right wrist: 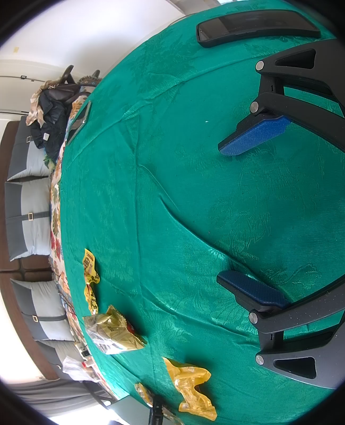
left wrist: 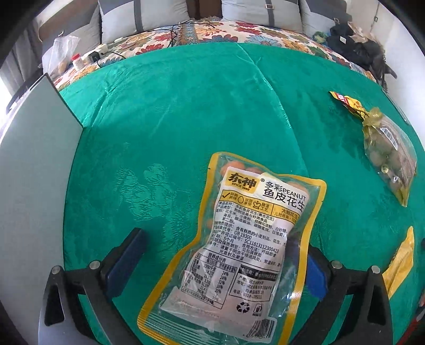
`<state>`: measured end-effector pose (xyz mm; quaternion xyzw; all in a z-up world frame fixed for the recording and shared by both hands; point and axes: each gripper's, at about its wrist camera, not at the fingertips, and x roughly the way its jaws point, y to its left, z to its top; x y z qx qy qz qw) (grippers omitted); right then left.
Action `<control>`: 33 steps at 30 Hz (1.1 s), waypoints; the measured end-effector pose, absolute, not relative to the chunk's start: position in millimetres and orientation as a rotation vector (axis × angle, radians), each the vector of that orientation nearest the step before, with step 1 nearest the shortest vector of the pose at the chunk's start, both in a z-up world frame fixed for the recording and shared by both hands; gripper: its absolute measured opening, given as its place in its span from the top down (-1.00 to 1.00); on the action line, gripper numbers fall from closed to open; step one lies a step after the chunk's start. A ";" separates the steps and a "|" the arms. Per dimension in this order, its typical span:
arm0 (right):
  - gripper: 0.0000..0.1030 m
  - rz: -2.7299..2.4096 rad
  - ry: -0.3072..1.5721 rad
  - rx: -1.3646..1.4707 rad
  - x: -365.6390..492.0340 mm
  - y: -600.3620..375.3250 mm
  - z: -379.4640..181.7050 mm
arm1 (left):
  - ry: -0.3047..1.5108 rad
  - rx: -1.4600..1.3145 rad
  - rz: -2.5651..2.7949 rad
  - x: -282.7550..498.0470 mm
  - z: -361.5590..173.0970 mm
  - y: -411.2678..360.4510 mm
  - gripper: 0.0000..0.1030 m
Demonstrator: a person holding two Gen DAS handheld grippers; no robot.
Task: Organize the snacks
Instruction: 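Lower the left tool around the peanut pack while the right tool moves over the yellow chicken-feet pack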
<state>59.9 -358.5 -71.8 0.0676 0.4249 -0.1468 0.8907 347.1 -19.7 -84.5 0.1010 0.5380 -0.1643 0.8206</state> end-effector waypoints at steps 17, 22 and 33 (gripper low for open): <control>-0.76 -0.304 0.882 0.141 60.1 -359.0 -71.4 | 1.011 0.055 -0.123 297.2 -90.6 38.7 -0.95; -0.76 -0.304 0.882 0.141 60.1 -359.0 -71.3 | 0.956 0.052 -0.104 293.3 -94.7 39.9 -1.00; -0.75 -0.221 0.880 0.075 88.7 -370.8 -59.0 | 0.945 0.047 -0.098 295.7 -95.7 39.7 -1.00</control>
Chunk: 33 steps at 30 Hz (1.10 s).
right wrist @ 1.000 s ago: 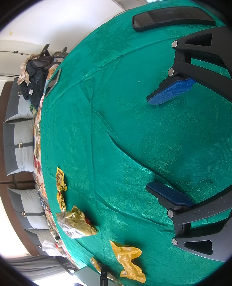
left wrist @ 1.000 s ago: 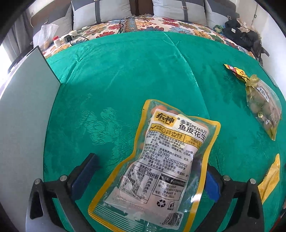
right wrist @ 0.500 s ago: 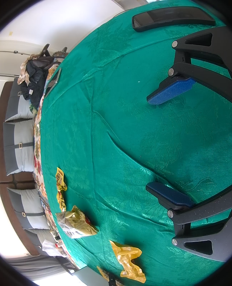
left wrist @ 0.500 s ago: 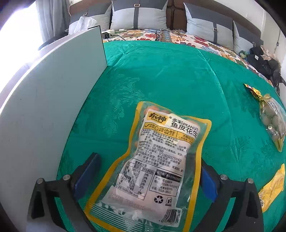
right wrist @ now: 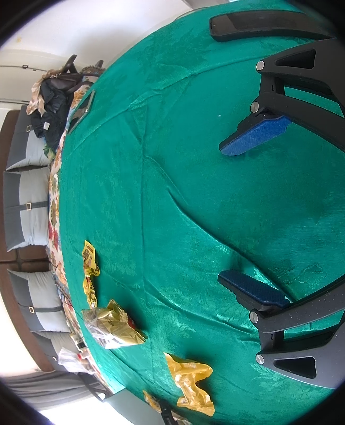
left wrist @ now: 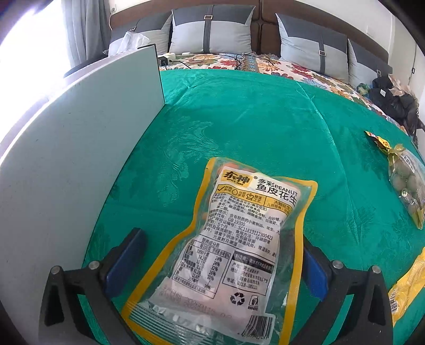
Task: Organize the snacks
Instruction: 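Lower the left tool around the peanut pack while the right tool moves over the yellow chicken-feet pack, then close the left tool on the peanut pack while the right tool closes on the chicken-feet pack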
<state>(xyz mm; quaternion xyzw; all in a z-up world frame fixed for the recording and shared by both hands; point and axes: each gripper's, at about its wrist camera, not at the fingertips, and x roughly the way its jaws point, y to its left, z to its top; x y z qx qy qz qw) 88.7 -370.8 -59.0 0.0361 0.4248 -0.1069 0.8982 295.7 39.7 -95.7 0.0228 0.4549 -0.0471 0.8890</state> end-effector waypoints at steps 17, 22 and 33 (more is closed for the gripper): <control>-0.70 0.197 1.084 -0.284 359.9 -318.3 -58.2 | 0.945 0.047 -0.098 295.8 -95.8 39.9 -1.00; 0.42 0.052 1.134 -0.090 355.8 -345.0 -52.0 | 0.944 0.046 -0.098 295.8 -96.0 39.8 -1.00; 0.65 0.296 1.183 0.859 170.2 -410.7 -65.4 | 0.944 0.046 -0.099 296.0 -96.0 40.2 -1.00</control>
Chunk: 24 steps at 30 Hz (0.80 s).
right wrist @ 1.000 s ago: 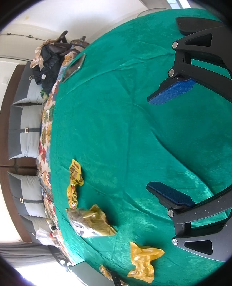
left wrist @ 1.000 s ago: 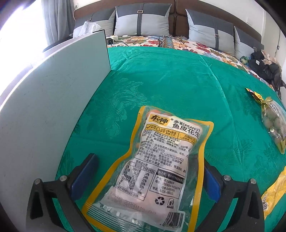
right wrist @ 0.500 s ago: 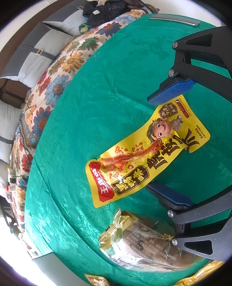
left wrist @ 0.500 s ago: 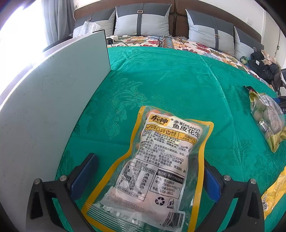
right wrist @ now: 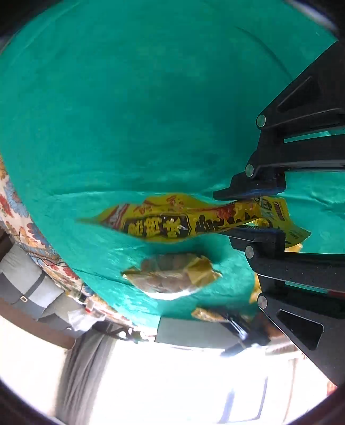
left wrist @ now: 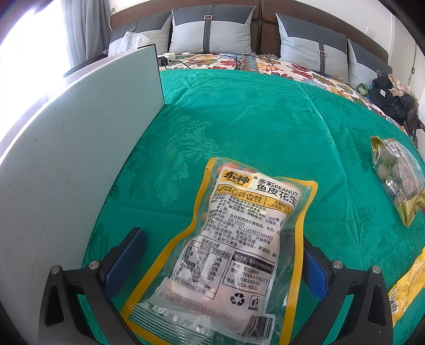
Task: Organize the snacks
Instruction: 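Close the left tool on the peanut pack while the right tool closes on the chicken-feet pack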
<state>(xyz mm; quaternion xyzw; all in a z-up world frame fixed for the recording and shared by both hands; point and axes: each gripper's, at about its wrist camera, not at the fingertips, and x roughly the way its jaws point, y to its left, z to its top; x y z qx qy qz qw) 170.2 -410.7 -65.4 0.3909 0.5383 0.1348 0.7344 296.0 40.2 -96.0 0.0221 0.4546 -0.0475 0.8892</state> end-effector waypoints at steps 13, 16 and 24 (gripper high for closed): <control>-0.49 -0.147 1.048 0.664 83.5 -421.5 -51.2 | 0.944 0.045 -0.099 296.1 -96.1 40.2 -1.00; -0.62 -0.207 1.083 0.368 99.9 -383.6 -58.2 | 0.944 0.045 -0.099 296.1 -96.0 40.4 -1.00; -0.82 -0.244 0.999 0.155 97.5 -341.6 -69.4 | 0.944 0.045 -0.100 296.2 -96.3 40.4 -1.00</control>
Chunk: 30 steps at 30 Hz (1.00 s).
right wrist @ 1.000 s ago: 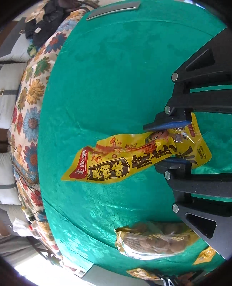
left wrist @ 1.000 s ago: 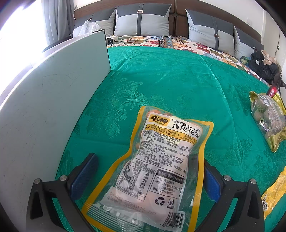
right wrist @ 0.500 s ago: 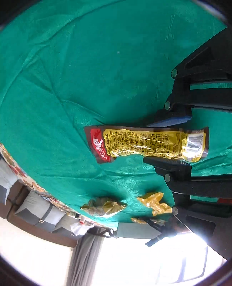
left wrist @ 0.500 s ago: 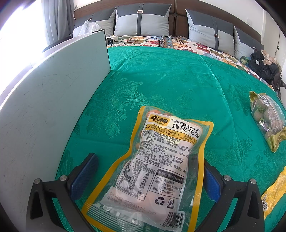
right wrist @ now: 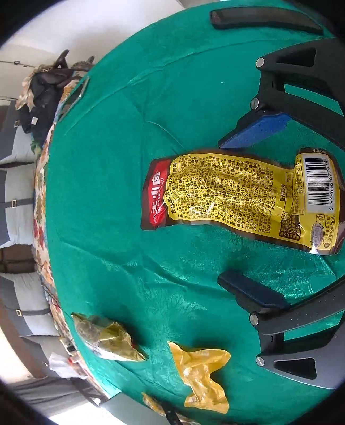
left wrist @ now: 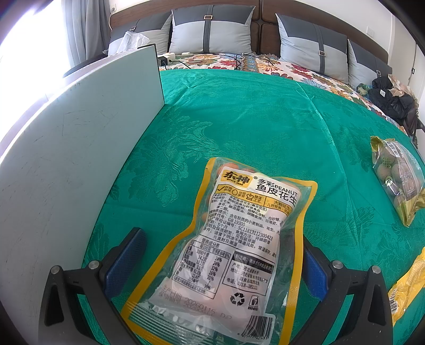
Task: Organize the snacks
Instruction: 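Close the left tool on the peanut pack while the right tool closes on the chicken-feet pack, then carry both held packs into the white box and open both tools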
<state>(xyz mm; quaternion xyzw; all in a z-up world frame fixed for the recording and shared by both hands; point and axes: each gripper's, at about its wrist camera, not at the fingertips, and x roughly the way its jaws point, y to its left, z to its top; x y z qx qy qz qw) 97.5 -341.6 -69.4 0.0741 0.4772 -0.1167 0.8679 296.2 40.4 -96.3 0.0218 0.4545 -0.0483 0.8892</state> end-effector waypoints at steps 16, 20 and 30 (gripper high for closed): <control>0.15 -0.080 1.083 0.521 40.3 -384.6 -51.0 | 1.124 0.111 -0.274 286.6 -77.0 58.6 -0.11; 0.15 -0.046 1.008 0.690 7.3 -391.3 -50.8 | 1.126 0.020 -0.294 255.5 -73.8 85.6 -0.11; 0.14 0.052 0.992 0.675 13.7 -337.3 -32.1 | 1.065 -0.270 -0.394 171.1 -26.8 112.6 -0.11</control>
